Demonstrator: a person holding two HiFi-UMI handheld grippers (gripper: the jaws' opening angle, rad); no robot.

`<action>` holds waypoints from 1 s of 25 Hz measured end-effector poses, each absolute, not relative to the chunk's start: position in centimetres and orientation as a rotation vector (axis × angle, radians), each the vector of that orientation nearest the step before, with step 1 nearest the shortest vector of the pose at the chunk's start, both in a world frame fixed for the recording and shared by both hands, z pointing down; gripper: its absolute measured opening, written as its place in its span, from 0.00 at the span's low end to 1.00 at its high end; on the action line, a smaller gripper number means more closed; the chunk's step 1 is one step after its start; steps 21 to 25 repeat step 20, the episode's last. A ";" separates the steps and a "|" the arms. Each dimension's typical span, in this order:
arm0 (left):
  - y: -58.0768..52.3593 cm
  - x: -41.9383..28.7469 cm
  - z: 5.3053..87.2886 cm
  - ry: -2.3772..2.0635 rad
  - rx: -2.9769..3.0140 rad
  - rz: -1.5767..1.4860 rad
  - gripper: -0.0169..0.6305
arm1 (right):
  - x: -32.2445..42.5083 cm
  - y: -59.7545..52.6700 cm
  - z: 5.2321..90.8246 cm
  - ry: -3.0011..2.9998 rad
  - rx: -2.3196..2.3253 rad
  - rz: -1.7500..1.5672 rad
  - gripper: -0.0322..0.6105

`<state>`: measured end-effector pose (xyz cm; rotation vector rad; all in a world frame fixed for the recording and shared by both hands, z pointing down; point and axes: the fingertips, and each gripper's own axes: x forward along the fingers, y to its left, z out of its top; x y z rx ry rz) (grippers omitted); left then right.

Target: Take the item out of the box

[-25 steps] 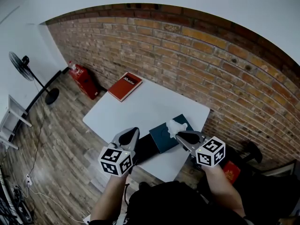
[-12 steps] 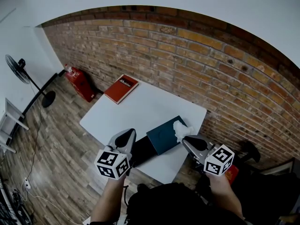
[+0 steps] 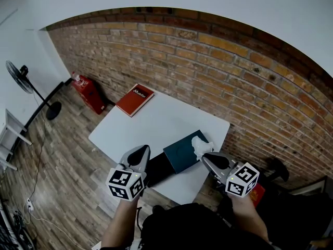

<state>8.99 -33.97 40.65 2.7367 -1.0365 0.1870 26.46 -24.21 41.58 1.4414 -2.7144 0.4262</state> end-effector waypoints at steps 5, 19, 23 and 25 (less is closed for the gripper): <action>-34.1 9.0 40.7 -1.039 2.736 0.185 0.03 | 26.2 -24.4 41.7 -2.718 1.432 0.433 0.09; -34.4 9.5 41.2 -1.018 2.729 0.188 0.03 | 26.3 -24.8 42.3 -2.707 1.440 0.461 0.09; -34.5 9.6 41.1 -1.019 2.730 0.190 0.03 | 26.4 -24.9 42.3 -2.708 1.440 0.463 0.09; -34.5 9.6 41.1 -1.019 2.730 0.190 0.03 | 26.4 -24.9 42.3 -2.708 1.440 0.463 0.09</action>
